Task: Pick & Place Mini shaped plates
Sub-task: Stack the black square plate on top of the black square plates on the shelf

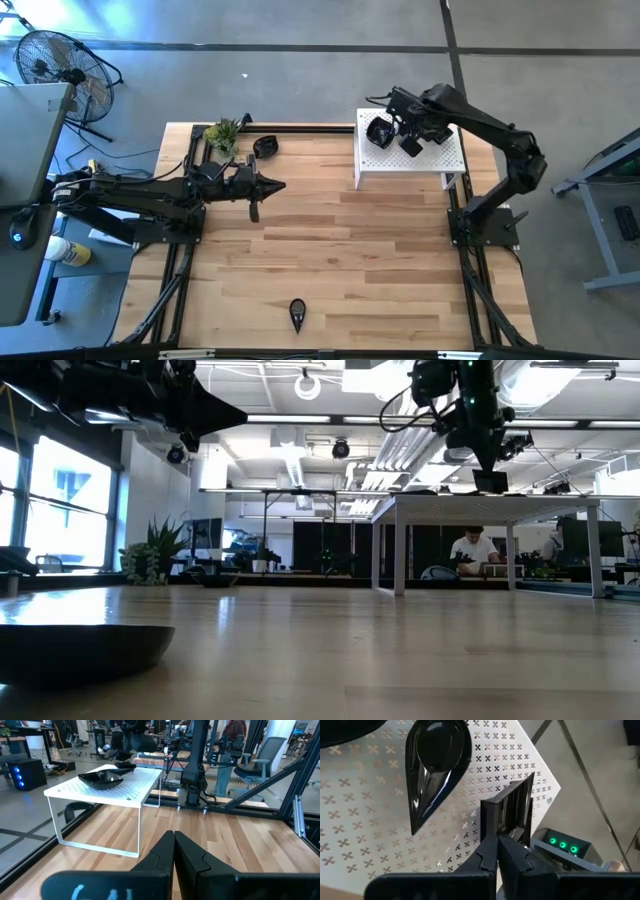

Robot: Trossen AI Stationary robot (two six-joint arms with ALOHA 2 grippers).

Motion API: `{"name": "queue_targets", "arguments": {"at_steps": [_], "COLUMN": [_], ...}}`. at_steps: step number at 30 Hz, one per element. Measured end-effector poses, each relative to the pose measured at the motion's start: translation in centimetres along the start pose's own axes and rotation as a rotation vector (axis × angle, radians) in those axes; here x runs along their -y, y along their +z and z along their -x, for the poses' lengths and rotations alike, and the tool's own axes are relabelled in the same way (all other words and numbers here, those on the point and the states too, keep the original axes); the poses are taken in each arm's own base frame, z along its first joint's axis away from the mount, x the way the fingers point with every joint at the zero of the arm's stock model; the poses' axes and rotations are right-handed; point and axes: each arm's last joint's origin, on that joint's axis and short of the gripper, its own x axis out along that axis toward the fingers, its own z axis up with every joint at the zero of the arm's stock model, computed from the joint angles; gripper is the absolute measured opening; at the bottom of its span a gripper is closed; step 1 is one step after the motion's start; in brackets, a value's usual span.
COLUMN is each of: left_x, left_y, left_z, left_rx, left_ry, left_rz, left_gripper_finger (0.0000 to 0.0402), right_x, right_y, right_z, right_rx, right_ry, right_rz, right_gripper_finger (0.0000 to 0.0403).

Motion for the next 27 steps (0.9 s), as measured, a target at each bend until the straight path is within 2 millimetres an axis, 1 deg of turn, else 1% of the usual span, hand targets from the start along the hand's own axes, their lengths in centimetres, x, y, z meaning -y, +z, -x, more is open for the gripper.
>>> {"name": "queue_targets", "arguments": {"at_steps": [20,23,27], "left_x": [0.0,0.0,0.0], "left_y": [-0.2,-0.2,-0.3], "left_z": [0.0,0.0,0.0], "left_rx": [-0.023,-0.023,-0.031], "left_ry": [0.002,0.002,0.003], "left_rz": [-0.004,-0.004,-0.005], "left_gripper_finger": [0.0005,0.0005,0.0005], "right_x": [1.2,1.3,1.4], "right_y": [0.3,0.3,0.3], "right_z": [-1.0,-1.1,-1.2], "right_rx": [-0.042,-0.046,-0.048], "right_ry": [0.023,0.023,0.022], "right_rz": [0.069,0.069,0.085], "right_gripper_finger": [0.0001,0.0009,0.0029]}}
